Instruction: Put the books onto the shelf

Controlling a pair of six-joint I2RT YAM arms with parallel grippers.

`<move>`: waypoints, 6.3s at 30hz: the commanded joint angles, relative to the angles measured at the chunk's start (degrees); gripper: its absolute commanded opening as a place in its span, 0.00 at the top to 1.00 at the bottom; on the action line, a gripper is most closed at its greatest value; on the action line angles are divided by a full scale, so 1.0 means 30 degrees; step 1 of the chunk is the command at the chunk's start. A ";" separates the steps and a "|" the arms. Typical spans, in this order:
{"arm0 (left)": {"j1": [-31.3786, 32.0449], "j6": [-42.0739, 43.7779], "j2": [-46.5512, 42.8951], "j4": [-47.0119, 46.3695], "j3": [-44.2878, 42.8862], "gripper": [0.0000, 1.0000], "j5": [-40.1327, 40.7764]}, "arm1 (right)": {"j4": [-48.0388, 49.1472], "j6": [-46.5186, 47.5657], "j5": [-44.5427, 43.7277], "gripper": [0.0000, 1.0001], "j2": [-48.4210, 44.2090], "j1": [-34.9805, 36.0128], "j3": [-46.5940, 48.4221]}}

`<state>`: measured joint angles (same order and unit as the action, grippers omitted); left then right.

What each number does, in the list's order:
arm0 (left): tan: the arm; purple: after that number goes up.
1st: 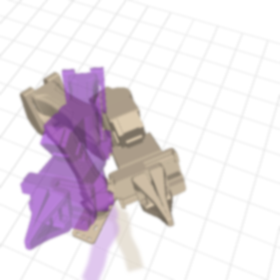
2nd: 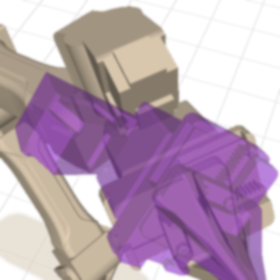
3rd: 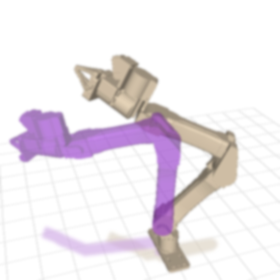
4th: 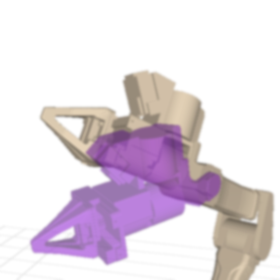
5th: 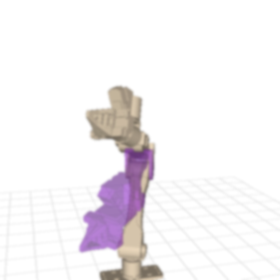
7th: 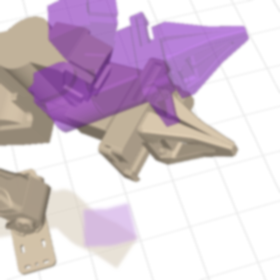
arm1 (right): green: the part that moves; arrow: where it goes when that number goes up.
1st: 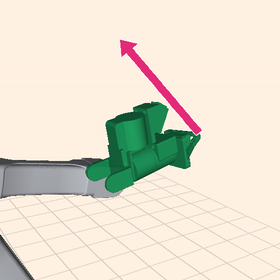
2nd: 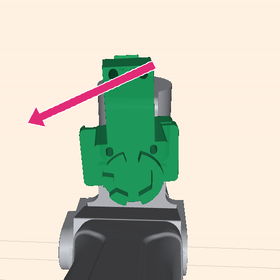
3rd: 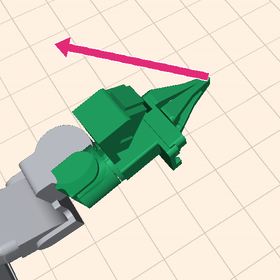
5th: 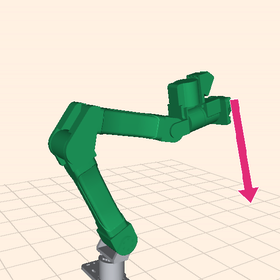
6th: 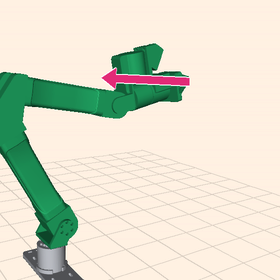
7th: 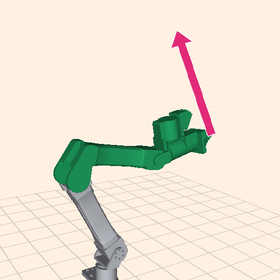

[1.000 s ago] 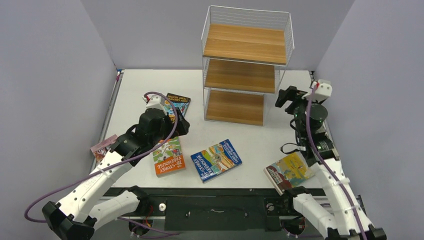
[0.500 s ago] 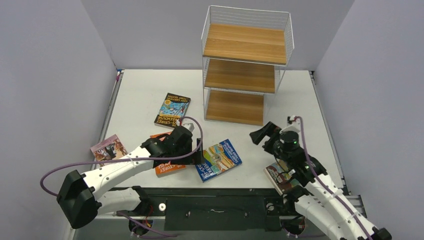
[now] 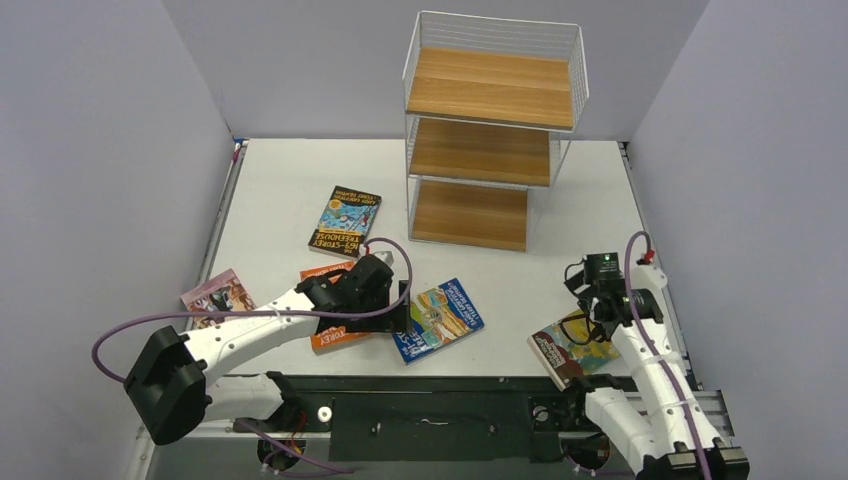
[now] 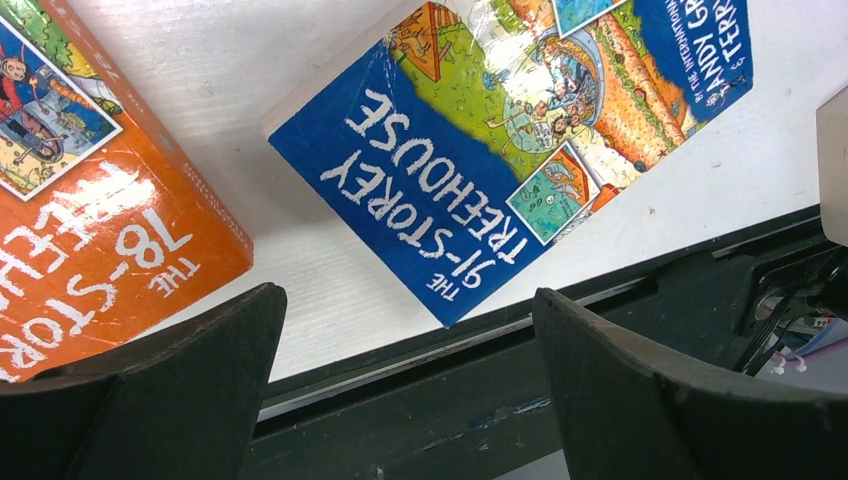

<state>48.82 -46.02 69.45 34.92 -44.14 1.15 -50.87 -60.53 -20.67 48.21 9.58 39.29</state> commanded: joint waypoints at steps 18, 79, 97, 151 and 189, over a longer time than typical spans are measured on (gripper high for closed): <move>-0.0111 0.1531 0.2079 -0.1521 -0.2727 0.04 -0.0382 | 0.7804 0.0394 0.6920 0.14 0.4812 -0.1162 -0.4522; 0.2159 0.0661 1.7473 -1.5204 -1.1655 0.10 -0.5459 | 1.9983 0.3519 2.2580 0.22 -0.0171 -0.8291 -1.1490; 0.1837 -0.0520 1.8508 -1.4578 -1.2355 1.00 -0.7392 | 1.5685 0.3734 1.9929 0.34 -0.2535 -0.8764 -1.1972; 0.2454 0.5957 1.2414 -0.1402 -1.3612 0.22 -0.2549 | 1.3486 0.4805 1.9573 1.00 -0.1969 -0.8836 -0.9541; -0.8994 0.1166 1.5087 -0.3818 -1.4786 0.13 -0.4830 | 1.2157 0.3565 2.2031 1.00 -0.4821 -0.5556 -0.2003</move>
<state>19.70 -40.77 115.39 26.20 -89.54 -11.09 -20.03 -48.05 43.79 34.85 -7.42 29.15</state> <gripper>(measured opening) 0.869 0.219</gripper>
